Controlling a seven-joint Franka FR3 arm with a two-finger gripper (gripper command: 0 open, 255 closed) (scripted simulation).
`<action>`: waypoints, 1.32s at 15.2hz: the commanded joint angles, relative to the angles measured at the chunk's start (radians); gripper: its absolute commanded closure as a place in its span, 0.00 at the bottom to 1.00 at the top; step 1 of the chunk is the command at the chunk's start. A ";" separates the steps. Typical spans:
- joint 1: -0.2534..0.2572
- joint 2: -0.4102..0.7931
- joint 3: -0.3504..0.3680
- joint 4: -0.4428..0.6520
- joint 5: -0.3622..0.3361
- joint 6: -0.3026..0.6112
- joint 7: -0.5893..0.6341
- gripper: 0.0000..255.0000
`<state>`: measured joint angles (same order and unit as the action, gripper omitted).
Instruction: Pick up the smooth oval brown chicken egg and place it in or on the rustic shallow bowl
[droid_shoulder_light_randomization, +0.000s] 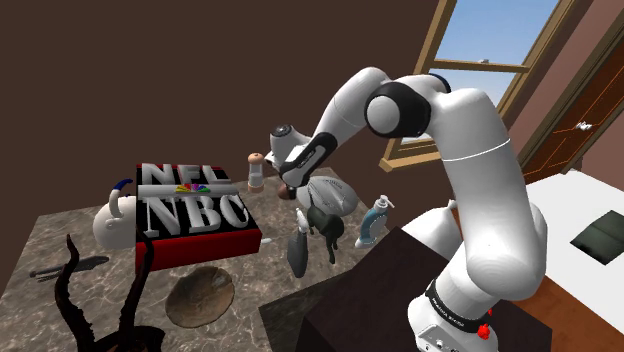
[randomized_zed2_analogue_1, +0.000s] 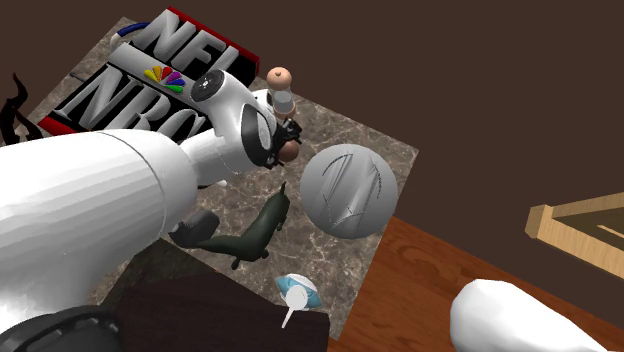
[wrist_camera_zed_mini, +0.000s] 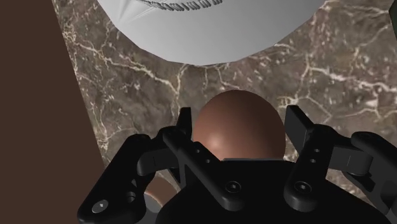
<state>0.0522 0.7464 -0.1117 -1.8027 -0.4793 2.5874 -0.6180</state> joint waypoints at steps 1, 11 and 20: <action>-0.001 -0.027 0.003 -0.013 0.003 -0.013 -0.007 1.00; -0.010 -0.137 0.019 -0.043 0.023 -0.090 -0.048 1.00; 0.078 -0.221 0.035 -0.126 0.008 -0.127 0.054 1.00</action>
<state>0.1149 0.5346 -0.0792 -1.9178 -0.4678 2.4650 -0.5840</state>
